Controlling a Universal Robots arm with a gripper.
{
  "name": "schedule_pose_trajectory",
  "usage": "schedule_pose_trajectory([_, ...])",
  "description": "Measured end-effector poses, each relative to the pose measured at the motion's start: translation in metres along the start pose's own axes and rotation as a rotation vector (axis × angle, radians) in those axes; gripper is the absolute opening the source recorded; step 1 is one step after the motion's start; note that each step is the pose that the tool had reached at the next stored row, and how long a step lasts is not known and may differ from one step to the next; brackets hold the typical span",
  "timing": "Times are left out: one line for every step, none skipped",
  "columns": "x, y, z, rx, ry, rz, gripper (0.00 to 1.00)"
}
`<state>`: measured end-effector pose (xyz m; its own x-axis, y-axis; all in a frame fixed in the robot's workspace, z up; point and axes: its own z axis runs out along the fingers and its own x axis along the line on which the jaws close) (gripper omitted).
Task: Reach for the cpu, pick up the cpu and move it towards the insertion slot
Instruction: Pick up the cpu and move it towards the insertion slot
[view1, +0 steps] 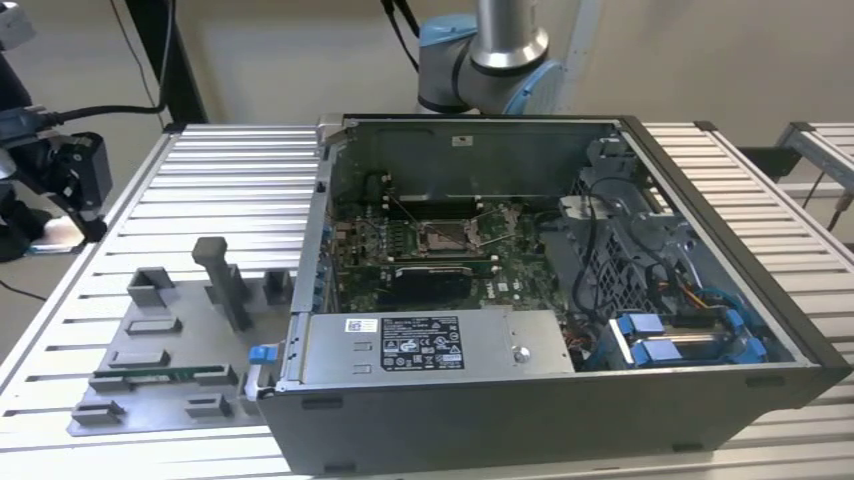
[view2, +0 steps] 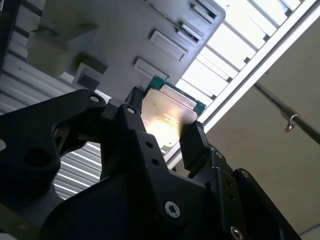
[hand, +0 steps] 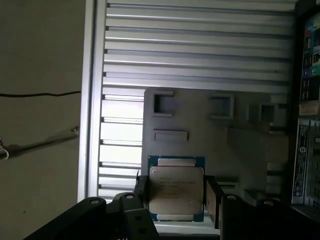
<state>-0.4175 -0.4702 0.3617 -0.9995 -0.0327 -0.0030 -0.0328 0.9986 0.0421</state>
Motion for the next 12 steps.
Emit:
schedule_pose_trajectory([0.0,0.0001,-0.0022,0.0,-0.0001,0.0,0.0])
schedule_pose_trajectory([0.0,0.0002,-0.0044,-0.0001,-0.0001,0.0,0.0])
schedule_pose_trajectory([0.0,0.0003,-0.0061,-0.0001,-0.0001,0.0,0.0])
schedule_pose_trajectory([0.0,0.0003,-0.0077,-0.0001,-0.0002,0.0,0.0])
schedule_pose_trajectory([0.0,0.0004,-0.0094,0.0,0.0,0.0,0.0])
schedule_pose_trajectory([0.0,0.0005,-0.0113,0.0,0.0,0.0,0.0])
schedule_pose_trajectory([-0.0001,0.0006,-0.0131,0.0,0.0,0.0,0.0])
schedule_pose_trajectory([-0.0001,0.0006,-0.0149,0.0,-0.0001,0.0,0.0])
schedule_pose_trajectory([-0.0001,0.0007,-0.0167,0.0,0.0,0.0,0.0])
schedule_pose_trajectory([-0.0001,0.0008,-0.0188,0.0,-0.0001,0.0,0.0])
schedule_pose_trajectory([-0.0001,0.0009,-0.0208,0.0,-0.0001,0.0,0.0])
schedule_pose_trajectory([-0.0001,0.001,-0.0229,0.0,0.0,0.0,0.0])
